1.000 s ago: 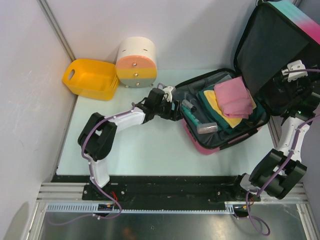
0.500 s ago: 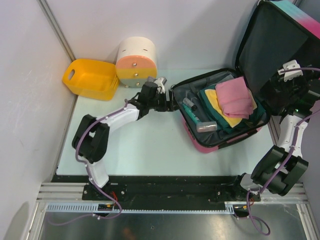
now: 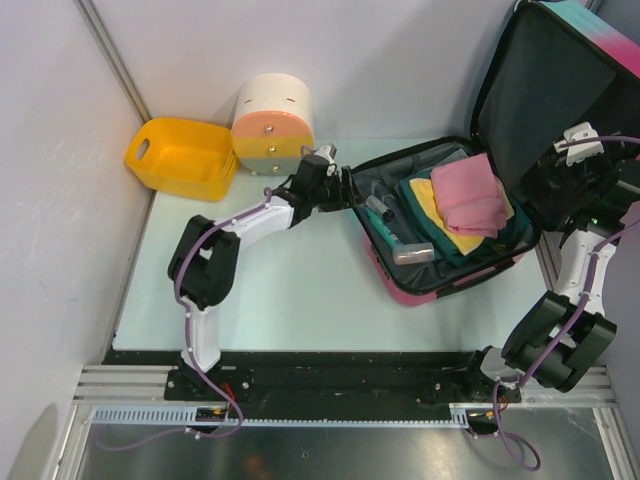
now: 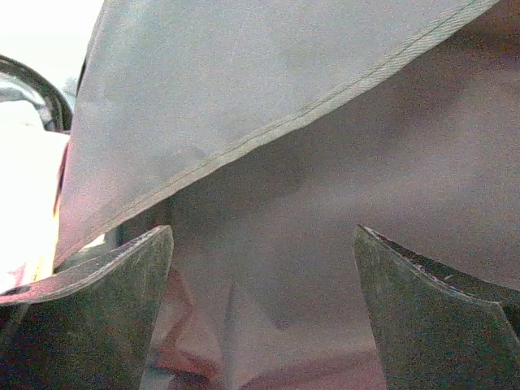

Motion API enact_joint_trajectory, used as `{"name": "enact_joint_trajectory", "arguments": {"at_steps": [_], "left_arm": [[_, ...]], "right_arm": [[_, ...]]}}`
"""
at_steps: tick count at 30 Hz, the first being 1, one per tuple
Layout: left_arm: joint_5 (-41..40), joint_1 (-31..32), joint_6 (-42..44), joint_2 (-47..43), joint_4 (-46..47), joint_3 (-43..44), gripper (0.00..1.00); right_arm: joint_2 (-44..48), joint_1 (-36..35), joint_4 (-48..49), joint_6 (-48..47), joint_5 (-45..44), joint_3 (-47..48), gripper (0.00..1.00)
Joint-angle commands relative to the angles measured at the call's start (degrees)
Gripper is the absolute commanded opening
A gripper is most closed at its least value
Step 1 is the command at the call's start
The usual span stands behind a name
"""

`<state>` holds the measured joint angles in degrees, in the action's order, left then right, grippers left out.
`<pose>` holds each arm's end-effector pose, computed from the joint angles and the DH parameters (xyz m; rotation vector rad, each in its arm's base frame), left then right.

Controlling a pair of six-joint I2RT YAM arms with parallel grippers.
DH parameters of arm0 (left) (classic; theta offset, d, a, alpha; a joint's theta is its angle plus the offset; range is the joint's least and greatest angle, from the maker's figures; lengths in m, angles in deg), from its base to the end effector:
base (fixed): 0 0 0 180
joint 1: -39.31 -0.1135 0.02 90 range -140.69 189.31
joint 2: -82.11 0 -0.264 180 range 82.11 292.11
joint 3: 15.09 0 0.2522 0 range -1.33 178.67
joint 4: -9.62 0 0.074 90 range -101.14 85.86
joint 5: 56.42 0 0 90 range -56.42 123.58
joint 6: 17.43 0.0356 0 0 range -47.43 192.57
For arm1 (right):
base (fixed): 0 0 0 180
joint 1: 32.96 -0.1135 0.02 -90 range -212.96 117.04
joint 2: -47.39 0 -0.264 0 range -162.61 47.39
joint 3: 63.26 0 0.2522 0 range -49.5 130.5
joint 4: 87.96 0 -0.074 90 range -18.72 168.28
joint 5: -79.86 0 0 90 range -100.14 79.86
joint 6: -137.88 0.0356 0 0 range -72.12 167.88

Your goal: Open, take out, and arrange the luggage

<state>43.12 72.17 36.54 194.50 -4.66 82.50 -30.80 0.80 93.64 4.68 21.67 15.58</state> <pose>0.3830 -0.2544 0.2401 0.0470 2.1997 -0.8822 0.2784 -0.1635 0.3789 -0.5694 1.4659 -0.6394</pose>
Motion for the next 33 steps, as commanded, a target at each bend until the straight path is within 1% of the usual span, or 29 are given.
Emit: {"name": "enact_joint_trajectory", "arguments": {"at_steps": [1, 3, 6, 7, 9, 10, 12, 13, 14, 16, 17, 20, 24, 25, 26, 28, 30, 31, 32, 33], "left_arm": [[-6.4, 0.3, -1.1, 2.8, -4.8, 3.8, 0.73], [-7.2, 0.2, -1.4, 3.4, -5.7, 4.1, 0.70], [-7.6, 0.1, -1.7, 4.0, -6.3, 3.4, 0.58], [-8.0, -0.3, -2.0, 3.9, -6.7, 2.9, 0.49], [-8.5, -1.0, -3.3, 2.0, -7.0, 0.4, 0.39], [-8.3, -1.7, -3.7, 1.3, -7.0, -0.5, 0.26], [-8.0, -2.4, -4.7, -0.8, -7.0, -3.1, 0.13], [-8.2, -2.9, -4.9, -1.6, -7.0, -4.0, 0.04], [-9.0, -3.0, -4.5, -2.1, -7.0, -4.7, 0.01], [-9.5, -3.2, -4.2, -3.7, -6.9, -6.7, 0.00], [-11.4, -3.2, -4.1, -4.1, -7.0, -7.3, 0.00], [-12.3, -3.7, -4.4, -5.9, -6.9, -9.5, 0.00], [-12.4, -3.8, -5.7, -7.3, -7.0, -11.8, 0.00], [-12.4, -3.8, -6.0, -7.3, -7.0, -11.8, 0.02], [-12.1, -3.8, -6.3, -7.0, -6.9, -11.7, 0.07], [-11.1, -3.8, -6.3, -6.5, -6.9, -10.7, 0.23], [-10.4, -3.8, -6.3, -5.7, -6.9, -9.4, 0.28], [-10.1, -3.8, -6.2, -5.4, -6.9, -9.0, 0.34], [-10.1, -3.9, -5.9, -5.3, -6.8, -8.3, 0.35], [-10.1, -3.9, -5.9, -5.1, -6.9, -7.6, 0.36]], "right_arm": [[3.2, 1.0, -4.4, -1.6, 1.9, 2.1, 0.97], [3.1, 0.9, -5.4, -2.1, 2.4, 2.1, 0.97], [2.4, 0.6, -4.7, -2.6, 2.3, 2.1, 0.97], [2.2, 0.5, -4.5, -2.7, 2.6, 2.1, 0.97], [1.5, 0.5, -3.3, -3.3, 2.8, 2.1, 0.97], [1.1, 0.5, -2.9, -3.5, 3.3, 2.1, 0.97], [0.1, 0.3, -1.5, -3.8, 3.4, 2.1, 0.97], [-0.4, 0.1, -0.9, -3.8, 3.3, 2.1, 0.97], [-0.8, -0.4, 0.3, -3.8, 3.3, 2.1, 0.97], [-2.1, -1.0, 1.3, -4.0, 2.6, 2.1, 0.97], [-2.6, -1.3, 2.7, -3.9, 2.3, 2.1, 0.97], [-4.0, -2.2, 5.0, -3.9, 1.6, 2.2, 0.97], [-4.3, -3.2, 5.7, -3.6, 1.9, 2.4, 0.98], [-3.9, -3.5, 5.1, -3.1, 2.2, 2.3, 0.98], [-3.5, -3.7, 4.7, -2.9, 2.6, 2.4, 0.98], [-1.6, -4.0, 3.1, -2.4, 3.7, 2.4, 0.99], [0.2, -4.1, -0.7, -1.9, 4.4, 2.3, 0.99], [1.3, -4.1, -2.3, -1.6, 5.3, 2.3, 0.99], [3.6, -4.1, -6.4, -1.8, 5.7, 2.3, 0.99], [4.5, -4.0, -8.6, -1.5, 6.0, 2.3, 0.98]]}}
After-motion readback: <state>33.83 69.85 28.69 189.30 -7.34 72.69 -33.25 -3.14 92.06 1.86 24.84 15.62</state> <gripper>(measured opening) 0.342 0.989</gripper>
